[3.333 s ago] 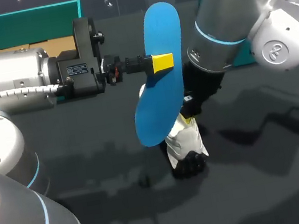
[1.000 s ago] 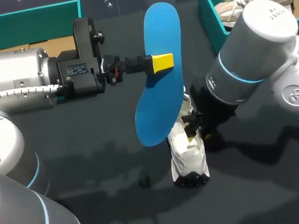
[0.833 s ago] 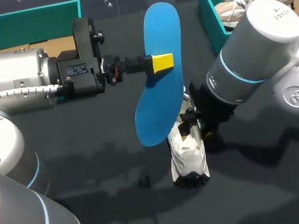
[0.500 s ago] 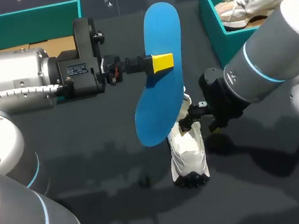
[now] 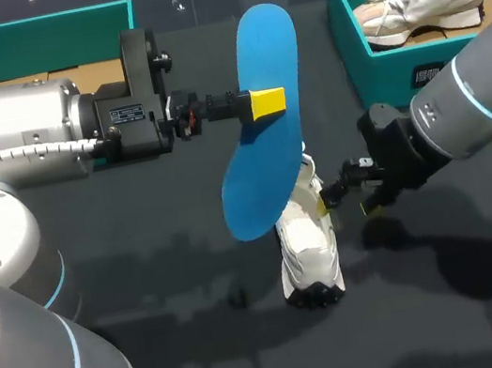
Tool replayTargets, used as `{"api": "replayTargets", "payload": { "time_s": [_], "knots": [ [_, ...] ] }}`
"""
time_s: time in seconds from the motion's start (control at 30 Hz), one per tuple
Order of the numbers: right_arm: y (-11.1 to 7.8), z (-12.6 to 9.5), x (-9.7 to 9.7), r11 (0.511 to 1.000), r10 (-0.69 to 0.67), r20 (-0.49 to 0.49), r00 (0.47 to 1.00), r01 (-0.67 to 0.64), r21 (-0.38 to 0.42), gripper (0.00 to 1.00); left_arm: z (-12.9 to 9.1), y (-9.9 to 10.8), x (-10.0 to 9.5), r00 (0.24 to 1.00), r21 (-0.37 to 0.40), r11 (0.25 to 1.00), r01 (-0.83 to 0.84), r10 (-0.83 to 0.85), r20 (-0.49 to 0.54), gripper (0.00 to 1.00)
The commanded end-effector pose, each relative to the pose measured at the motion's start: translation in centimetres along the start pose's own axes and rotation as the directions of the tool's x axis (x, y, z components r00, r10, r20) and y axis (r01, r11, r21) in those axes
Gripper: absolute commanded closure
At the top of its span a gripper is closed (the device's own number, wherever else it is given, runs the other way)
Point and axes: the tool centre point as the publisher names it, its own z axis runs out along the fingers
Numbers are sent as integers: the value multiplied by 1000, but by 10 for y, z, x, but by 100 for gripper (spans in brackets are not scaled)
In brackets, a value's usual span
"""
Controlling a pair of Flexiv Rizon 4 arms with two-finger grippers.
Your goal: Take the shoe out of the shoebox, open the shoe tongue, remove and reinsert the insole, then place the shoe into the shoebox
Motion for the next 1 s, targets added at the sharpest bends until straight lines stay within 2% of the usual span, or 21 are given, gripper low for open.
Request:
{"api": "replayTargets", "payload": {
  "time_s": [0.03, 0.27, 0.4, 0.83, 1.0],
  "knots": [
    [-3, -12, -10, 1000, 16, -97, 995, -17, -8, 0, 2, 1, 0, 1000, 3, 1000, 0, 0, 0, 100],
    [2, -47, -4, 997, 25, -276, 961, -42, -57, 0, 2, 1, 0, 1000, 3, 1000, 0, 0, 0, 100],
    [15, -63, 7, 999, -10, -353, 936, -6, -44, 0, 2, 1, 0, 1000, 3, 1000, 0, 0, 0, 100],
    [15, -63, 7, 999, -10, -353, 936, -6, -44, 0, 2, 1, 0, 1000, 3, 1000, 0, 0, 0, 100],
    [29, -65, 21, 997, 34, -435, 900, -58, -42, 0, 2, 1, 0, 1000, 3, 1000, 0, 0, 0, 100]
  ]
}}
